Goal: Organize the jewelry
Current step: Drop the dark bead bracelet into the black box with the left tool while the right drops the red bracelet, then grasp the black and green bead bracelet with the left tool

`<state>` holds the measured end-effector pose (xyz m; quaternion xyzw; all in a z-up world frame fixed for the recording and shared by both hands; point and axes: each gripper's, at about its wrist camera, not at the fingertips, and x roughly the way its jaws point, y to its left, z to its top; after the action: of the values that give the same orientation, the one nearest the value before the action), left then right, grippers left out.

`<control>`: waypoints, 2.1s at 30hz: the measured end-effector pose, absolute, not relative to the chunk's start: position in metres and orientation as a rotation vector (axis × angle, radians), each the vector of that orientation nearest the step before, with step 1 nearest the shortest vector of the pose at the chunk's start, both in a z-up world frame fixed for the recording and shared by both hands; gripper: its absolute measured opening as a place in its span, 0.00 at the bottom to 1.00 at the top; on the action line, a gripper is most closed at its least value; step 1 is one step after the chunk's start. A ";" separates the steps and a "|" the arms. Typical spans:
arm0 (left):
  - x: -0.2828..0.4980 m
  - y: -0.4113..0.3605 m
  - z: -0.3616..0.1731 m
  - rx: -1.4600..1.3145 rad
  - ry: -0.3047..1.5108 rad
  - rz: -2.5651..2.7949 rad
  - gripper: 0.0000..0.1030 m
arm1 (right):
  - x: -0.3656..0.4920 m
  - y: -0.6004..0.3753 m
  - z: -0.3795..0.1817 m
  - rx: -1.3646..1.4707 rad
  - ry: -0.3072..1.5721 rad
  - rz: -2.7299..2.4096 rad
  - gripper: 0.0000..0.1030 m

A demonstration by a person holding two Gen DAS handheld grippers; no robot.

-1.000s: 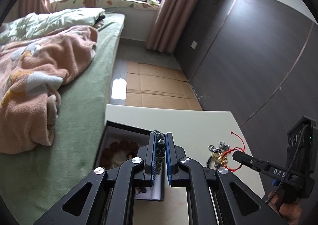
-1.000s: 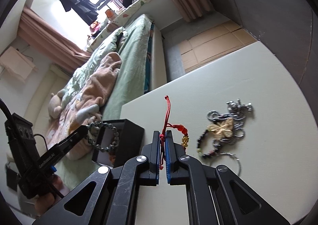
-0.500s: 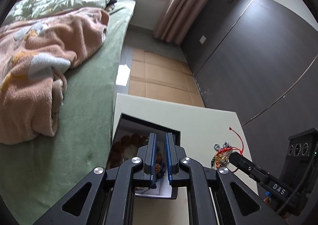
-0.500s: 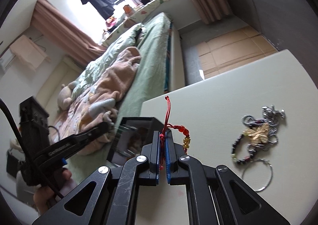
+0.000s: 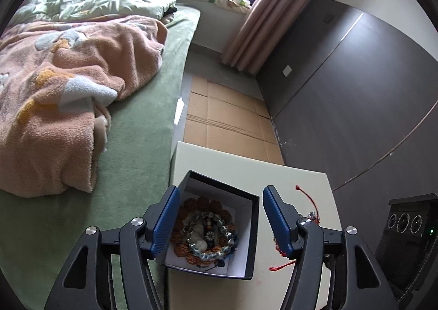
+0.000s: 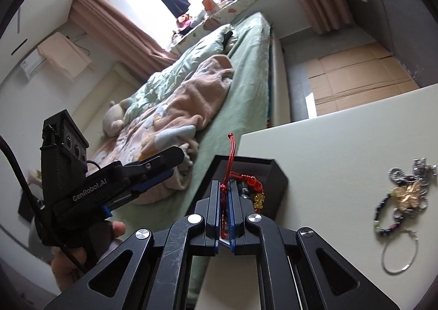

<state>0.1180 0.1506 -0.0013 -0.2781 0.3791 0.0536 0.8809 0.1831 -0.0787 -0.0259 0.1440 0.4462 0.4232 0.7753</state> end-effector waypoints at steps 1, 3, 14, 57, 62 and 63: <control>0.117 0.152 -0.001 -0.586 0.790 0.114 0.62 | 0.183 -0.075 -0.027 0.315 0.970 0.924 0.06; 0.117 0.155 -0.001 -0.594 0.788 0.114 0.62 | 0.183 -0.069 -0.028 0.322 0.976 0.939 0.06; 0.112 0.162 0.001 -0.593 0.780 0.129 0.62 | 0.186 -0.041 -0.043 0.330 1.074 0.973 0.55; 0.158 0.008 -0.031 -0.336 0.917 -0.060 0.62 | 0.219 -0.263 -0.058 0.329 1.200 0.426 0.77; 0.168 -0.007 -0.043 -0.321 0.927 -0.064 0.62 | 0.224 -0.278 -0.061 0.374 1.217 0.388 0.89; 0.171 -0.011 -0.046 -0.314 0.930 -0.066 0.62 | 0.225 -0.279 -0.062 0.378 1.220 0.379 0.89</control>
<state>0.1708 -0.0109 -0.0461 -0.1506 0.4467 -0.0318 0.8814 0.2251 -0.2792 -0.0620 0.1754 0.5661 0.1756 0.7861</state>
